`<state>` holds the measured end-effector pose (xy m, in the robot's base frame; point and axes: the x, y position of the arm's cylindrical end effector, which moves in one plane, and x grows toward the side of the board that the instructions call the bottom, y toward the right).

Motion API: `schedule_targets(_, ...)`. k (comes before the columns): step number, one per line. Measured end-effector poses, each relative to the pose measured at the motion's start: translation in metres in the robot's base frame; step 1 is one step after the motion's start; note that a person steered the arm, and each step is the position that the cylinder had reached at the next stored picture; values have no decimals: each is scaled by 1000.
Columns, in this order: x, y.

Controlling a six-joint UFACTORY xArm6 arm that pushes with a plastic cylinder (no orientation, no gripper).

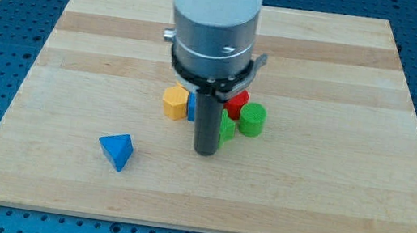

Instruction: Slide the blue triangle a bit right side

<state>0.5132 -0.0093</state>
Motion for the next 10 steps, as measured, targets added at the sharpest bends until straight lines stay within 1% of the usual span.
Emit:
schedule_targets(1, -6, 11)
schedule_targets(2, 22, 11)
schedule_targets(3, 71, -4)
schedule_targets(4, 106, -50)
schedule_targets(5, 105, -90)
schedule_targets(6, 89, -113)
schedule_targets(8, 42, -118)
schedule_targets(9, 35, -117)
schedule_targets(10, 60, -137)
